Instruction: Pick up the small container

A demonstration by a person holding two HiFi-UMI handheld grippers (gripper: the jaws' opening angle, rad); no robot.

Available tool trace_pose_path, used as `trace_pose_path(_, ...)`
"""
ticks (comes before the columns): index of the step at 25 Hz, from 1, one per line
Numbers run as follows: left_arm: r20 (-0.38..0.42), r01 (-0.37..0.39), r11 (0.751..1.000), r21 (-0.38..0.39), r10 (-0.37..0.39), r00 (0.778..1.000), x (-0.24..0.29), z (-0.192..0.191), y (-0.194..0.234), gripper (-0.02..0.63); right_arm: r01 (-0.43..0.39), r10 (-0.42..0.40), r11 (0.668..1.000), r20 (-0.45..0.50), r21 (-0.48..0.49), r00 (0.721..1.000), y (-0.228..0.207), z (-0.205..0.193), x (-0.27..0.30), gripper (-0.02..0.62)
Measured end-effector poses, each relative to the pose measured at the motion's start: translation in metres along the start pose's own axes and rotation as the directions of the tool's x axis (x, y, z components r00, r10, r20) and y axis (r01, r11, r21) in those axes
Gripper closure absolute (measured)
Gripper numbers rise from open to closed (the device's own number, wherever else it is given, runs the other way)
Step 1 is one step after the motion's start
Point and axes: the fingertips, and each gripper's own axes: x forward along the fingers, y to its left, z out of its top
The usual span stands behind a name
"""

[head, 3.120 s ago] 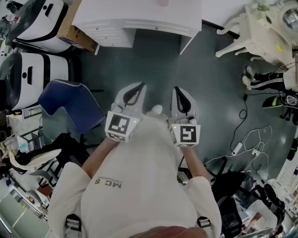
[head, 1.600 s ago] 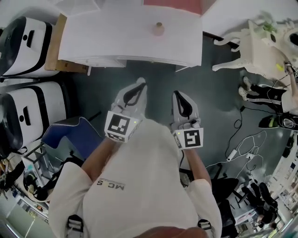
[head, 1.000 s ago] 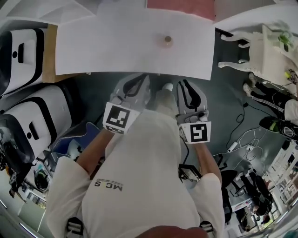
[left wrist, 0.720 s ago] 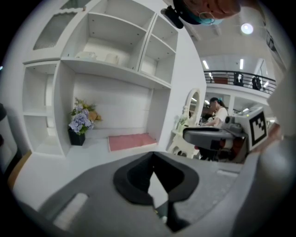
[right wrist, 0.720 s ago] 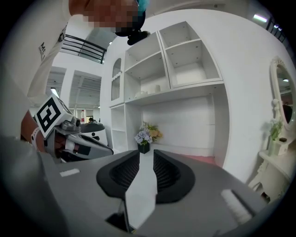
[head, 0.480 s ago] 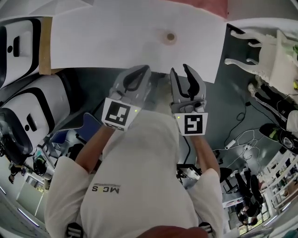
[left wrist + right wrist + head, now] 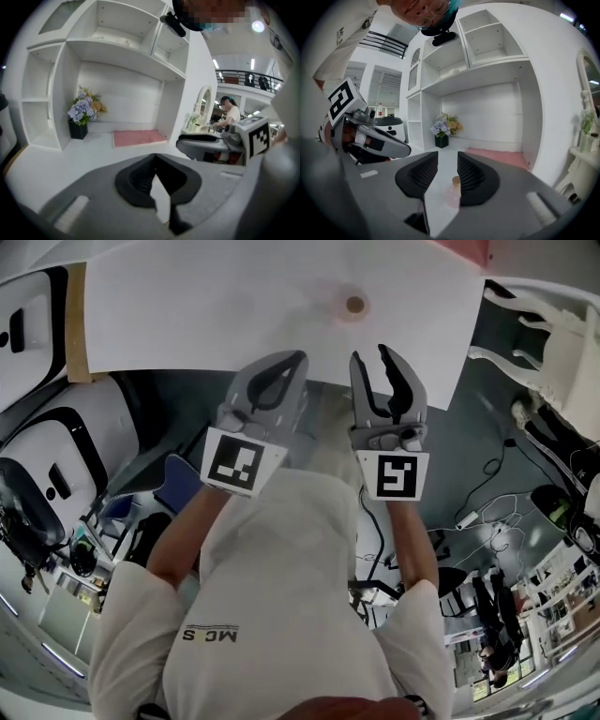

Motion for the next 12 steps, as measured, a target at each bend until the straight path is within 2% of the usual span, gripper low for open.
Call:
trace_pose_path(5, -0.014, 0.009, 1.000, -0.015, -0.009, 1.000, 0.024, -0.026, 0.015, 0.607, 0.001, -0.001, 1.000, -0.015, 0.007, 1.000, -0.008, -0.031, 0.023, 0.463)
trace_pose_path(8, -0.022, 0.000, 1.000, -0.019, 0.000, 1.000, 0.037, -0.041, 0.023, 0.607, -0.001, 0.000, 1.000, -0.027, -0.004, 1.000, -0.013, -0.052, 0.035, 0.429)
trace_pose_path(12, -0.018, -0.018, 1.000, -0.022, 0.018, 1.000, 0.050, -0.057, 0.038, 0.607, 0.010, -0.010, 1.000, -0.044, -0.003, 0.999, -0.019, -0.080, 0.057, 0.419)
